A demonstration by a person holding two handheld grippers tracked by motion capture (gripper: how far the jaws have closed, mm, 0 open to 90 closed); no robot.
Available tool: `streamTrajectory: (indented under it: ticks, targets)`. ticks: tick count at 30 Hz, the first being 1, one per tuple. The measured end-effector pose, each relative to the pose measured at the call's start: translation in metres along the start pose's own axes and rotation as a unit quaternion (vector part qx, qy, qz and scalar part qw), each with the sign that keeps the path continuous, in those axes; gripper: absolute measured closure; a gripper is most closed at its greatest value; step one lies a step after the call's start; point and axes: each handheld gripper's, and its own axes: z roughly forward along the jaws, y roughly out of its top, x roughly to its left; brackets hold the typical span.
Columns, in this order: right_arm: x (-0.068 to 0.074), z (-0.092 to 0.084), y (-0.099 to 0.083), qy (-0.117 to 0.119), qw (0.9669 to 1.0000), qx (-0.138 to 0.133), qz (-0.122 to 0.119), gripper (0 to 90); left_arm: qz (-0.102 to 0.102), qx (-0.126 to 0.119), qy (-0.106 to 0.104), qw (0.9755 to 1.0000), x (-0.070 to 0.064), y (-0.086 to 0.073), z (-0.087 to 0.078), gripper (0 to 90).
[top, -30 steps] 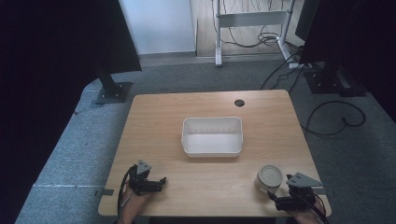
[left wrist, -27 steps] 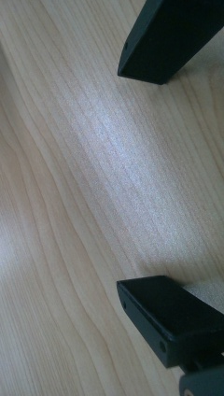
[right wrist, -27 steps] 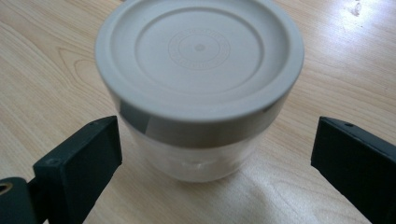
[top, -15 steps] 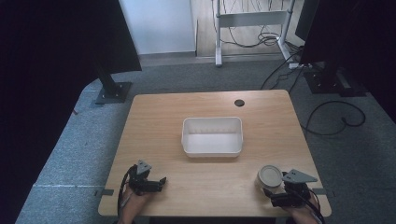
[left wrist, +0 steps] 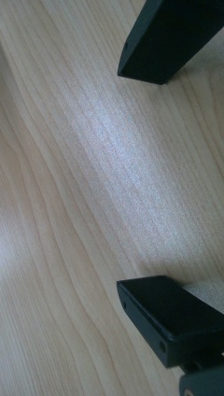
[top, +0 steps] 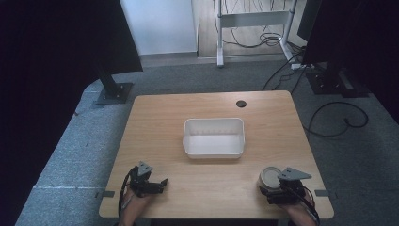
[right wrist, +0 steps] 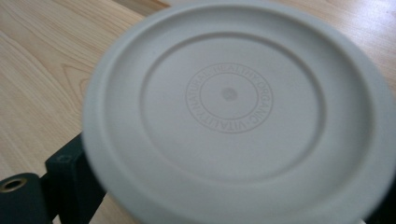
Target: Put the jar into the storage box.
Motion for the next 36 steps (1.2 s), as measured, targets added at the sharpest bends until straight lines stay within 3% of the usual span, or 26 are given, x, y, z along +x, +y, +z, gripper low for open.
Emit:
streamTrajectory:
  ticks: [4,9,19,36]
  targets:
    - [-0.001,0.003,-0.002,-0.002,1.0000,0.000,0.004,8.3,0.000,0.000,0.000,1.0000,0.000,0.000,0.000,0.9]
    - [0.003,0.001,0.000,-0.023,0.9997,0.002,0.007,9.6,0.000,0.000,0.000,1.0000,0.000,0.000,0.000,0.9]
    - [0.004,0.000,0.003,-0.025,0.9996,-0.003,0.013,9.6,0.000,0.000,0.000,1.0000,0.000,0.000,0.000,0.9]
    - [0.016,0.010,0.029,-0.013,0.9998,-0.012,-0.010,9.6,0.000,0.000,0.000,1.0000,0.000,0.000,0.000,0.9]
